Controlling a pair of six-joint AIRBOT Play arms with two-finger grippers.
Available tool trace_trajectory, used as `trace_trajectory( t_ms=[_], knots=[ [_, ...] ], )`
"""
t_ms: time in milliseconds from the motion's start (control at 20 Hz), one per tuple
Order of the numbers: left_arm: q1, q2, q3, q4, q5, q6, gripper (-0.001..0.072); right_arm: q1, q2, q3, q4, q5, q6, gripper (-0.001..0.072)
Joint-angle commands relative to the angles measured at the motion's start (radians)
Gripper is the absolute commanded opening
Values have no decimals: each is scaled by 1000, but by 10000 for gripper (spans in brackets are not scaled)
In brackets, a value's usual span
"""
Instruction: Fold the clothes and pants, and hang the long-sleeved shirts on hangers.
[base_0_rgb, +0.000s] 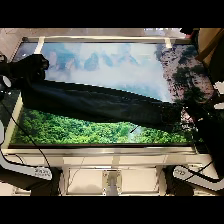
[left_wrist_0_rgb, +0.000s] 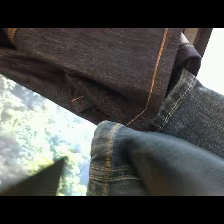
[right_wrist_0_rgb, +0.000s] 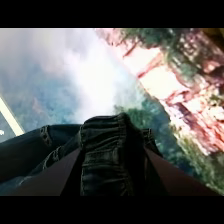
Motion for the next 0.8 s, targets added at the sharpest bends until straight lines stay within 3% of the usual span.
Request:
trace_trajectory(
  t_ms=[0,300,500,700,750],
  knots=[
    [11,61,1,26,-54,-21,709,0,32,41,-21,100,-44,411],
    [19,377,1,11,-14,-21,708,0,154,338,-243,264,-58,410],
    [-45,537,1,-74,-15,-20,708,-12,181,482,-266,340,-48,413],
    [-171,605,1,-90,-14,-19,708,-187,18,472,-179,723,-86,667],
    [-206,607,1,-90,-15,-19,708,-232,-32,471,-133,777,-114,671]
  ],
)
